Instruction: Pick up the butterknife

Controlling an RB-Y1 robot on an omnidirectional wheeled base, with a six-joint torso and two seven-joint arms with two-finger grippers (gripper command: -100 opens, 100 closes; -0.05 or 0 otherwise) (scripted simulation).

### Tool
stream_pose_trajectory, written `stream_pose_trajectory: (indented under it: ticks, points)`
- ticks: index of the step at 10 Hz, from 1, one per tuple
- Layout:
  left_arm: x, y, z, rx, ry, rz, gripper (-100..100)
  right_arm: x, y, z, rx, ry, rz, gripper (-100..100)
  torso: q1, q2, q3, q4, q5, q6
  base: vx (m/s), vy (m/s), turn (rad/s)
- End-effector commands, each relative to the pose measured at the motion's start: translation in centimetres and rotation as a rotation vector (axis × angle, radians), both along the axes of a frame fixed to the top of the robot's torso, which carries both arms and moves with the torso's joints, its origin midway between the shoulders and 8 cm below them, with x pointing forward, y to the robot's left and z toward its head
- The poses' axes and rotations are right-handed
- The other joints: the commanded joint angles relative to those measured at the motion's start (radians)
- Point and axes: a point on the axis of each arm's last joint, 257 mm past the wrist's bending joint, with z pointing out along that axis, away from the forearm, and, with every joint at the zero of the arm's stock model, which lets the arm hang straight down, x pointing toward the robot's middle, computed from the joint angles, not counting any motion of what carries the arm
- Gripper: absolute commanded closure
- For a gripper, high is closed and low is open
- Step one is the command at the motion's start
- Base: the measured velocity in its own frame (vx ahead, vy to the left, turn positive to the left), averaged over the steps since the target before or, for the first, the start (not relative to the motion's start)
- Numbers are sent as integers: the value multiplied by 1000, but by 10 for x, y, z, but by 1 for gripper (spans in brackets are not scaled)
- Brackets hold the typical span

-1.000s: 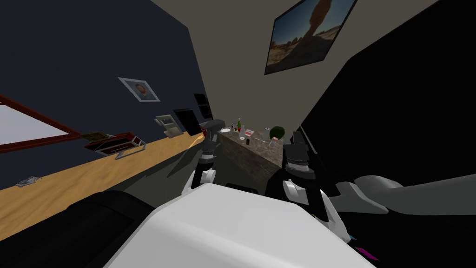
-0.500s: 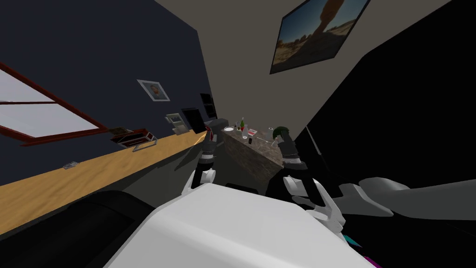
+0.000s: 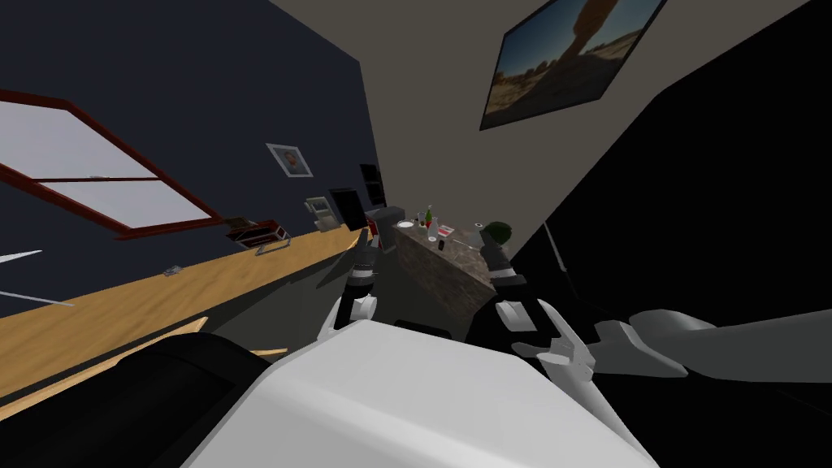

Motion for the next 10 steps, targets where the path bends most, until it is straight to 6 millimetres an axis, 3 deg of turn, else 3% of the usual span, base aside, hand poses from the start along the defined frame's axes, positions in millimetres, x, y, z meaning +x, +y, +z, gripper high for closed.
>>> stream_pose_trajectory:
  ticks: [1, 3, 6, 9, 10]
  points:
    - [0, 0, 0, 0, 0, 0, 0, 8, 1, -8, -20, 34, -6, -100, 0, 0, 0, 0, 0, 0, -36, -3, 65]
    - [0, 0, 0, 0, 0, 0, 0, 29, -3, -28, -84, 105, -13, -100, 1, 0, 0, 0, 0, 0, -35, 9, 132]
    - [0, 0, 0, 0, 0, 0, 0, 41, -10, -44, -122, 164, -30, -100, 1, -1, -1, 0, 0, 0, -16, 10, 63]
    - [0, 0, 0, 0, 0, 0, 0, 67, -33, -89, -220, 305, -75, -100, 2, -3, -1, -1, 0, 0, 2, 36, 137]
    - [0, 0, 0, 0, 0, 0, 0, 68, -35, -92, -229, 320, -81, -100, 3, -4, -2, -1, 1, 0, 15, 41, 22]
